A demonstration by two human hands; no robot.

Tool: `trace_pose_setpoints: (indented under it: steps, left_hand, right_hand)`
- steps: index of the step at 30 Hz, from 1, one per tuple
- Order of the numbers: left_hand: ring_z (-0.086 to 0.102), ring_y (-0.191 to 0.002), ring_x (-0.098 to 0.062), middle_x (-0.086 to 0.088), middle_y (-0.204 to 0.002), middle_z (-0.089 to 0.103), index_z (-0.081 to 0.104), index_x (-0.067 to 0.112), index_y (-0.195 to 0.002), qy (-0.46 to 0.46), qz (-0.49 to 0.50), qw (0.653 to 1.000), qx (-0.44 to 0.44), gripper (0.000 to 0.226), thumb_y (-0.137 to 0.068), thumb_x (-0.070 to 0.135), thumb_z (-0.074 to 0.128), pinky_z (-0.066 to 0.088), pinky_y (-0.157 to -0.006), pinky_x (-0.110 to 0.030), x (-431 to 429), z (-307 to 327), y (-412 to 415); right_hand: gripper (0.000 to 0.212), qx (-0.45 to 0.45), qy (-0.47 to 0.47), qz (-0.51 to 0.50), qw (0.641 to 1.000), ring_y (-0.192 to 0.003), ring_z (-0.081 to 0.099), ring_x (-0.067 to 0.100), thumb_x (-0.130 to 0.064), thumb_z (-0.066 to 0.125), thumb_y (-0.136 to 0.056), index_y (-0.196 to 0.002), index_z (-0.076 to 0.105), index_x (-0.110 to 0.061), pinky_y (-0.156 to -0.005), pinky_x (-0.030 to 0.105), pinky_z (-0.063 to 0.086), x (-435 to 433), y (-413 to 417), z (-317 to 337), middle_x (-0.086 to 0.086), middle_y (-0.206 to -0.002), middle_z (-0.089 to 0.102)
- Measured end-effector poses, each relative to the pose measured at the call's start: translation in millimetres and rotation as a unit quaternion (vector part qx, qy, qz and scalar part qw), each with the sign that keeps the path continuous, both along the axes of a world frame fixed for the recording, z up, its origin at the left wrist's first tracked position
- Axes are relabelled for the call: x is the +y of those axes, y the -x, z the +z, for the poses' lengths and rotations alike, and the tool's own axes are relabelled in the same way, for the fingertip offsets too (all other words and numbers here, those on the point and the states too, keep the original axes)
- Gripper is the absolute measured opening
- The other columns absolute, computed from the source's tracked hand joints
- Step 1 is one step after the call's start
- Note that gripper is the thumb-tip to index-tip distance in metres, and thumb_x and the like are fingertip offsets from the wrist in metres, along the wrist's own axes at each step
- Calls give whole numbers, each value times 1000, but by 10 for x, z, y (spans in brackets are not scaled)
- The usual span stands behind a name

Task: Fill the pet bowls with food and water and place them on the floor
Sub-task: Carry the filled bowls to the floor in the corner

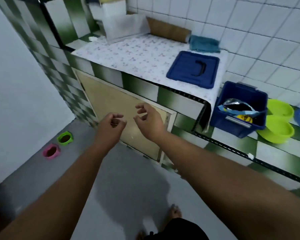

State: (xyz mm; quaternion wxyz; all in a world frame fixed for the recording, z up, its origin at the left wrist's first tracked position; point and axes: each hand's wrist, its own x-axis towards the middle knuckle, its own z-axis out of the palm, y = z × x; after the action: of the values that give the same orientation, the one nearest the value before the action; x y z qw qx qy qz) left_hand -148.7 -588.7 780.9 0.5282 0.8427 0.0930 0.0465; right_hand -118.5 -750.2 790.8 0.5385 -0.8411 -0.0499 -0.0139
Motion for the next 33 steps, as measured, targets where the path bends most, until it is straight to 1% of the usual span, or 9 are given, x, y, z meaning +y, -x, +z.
trace_pose_setpoints:
  steps: [5,9,12,17,21,26,28,30,33]
  left_hand:
    - [68,-90,-32,-11,-91,68,66,29,-106,-3,-80,997,1,12,-95,25,67,60,-81,-56,-841,53,88]
    - [66,-92,-31,-10,-93,67,65,28,-105,-6,-152,988,8,10,-96,25,66,61,-84,-53,-1566,42,139]
    - [65,-84,-27,-11,-89,66,65,28,-100,-13,-179,984,3,7,-95,24,69,59,-79,-45,-2203,16,197]
    - [67,-84,-26,-10,-90,68,67,28,-100,8,-208,977,42,7,-93,28,70,60,-83,-54,-3327,-113,317]
    - [70,-92,-27,-6,-93,69,66,29,-101,12,-225,972,66,8,-96,25,68,60,-85,-53,-4201,-233,396]
    - [68,-87,-32,-9,-93,68,65,27,-100,39,-256,962,90,7,-95,25,69,61,-81,-51,-5061,-320,401]
    - [65,-82,-30,-16,-94,67,64,24,-103,58,-274,955,100,8,-96,21,68,59,-77,-47,-5364,-306,358]
    - [67,-86,-33,-22,-103,68,64,21,-108,57,-289,949,112,12,-97,21,67,59,-84,-51,-5653,-316,270]
    - [70,-97,-35,-16,-104,70,65,29,-107,54,-295,947,118,13,-95,25,68,59,-90,-54,-6070,-382,56]
  right_hand:
    - [23,-5,-43,-86,995,-69,54,13,-12,65,-91,-113,60,-17,-64,26,50,-909,303,-91,5,-97,60]
    - [20,0,-62,-149,987,-73,55,7,-10,66,-92,-111,62,-14,-69,12,48,-1697,529,-144,-5,-87,57]
    - [21,6,-72,-195,978,-66,52,5,-8,66,-92,-112,60,-13,-63,5,43,-2327,691,-241,-6,-84,55]
    - [21,14,-71,-247,966,-60,50,7,-10,65,-93,-112,58,-12,-56,7,40,-3446,1000,-352,-7,-82,53]
    - [19,28,-55,-285,956,-60,55,12,-16,66,-91,-108,59,-21,-62,23,47,-4322,1176,-436,2,-91,63]
    - [20,44,-51,-361,930,-56,56,9,-18,66,-90,-109,60,-18,-58,22,45,-5229,1309,-503,-4,-84,63]
    - [20,53,-56,-384,920,-59,57,12,-19,66,-90,-108,59,-19,-61,28,49,-5514,1331,-569,-6,-83,63]
    - [19,66,-66,-407,909,-65,58,15,-19,66,-90,-107,58,-20,-69,38,55,-5756,1321,-643,-7,-82,62]
    - [18,77,-72,-435,894,-74,60,18,-17,66,-90,-107,58,-18,-81,46,58,-6094,1256,-734,-7,-82,60]
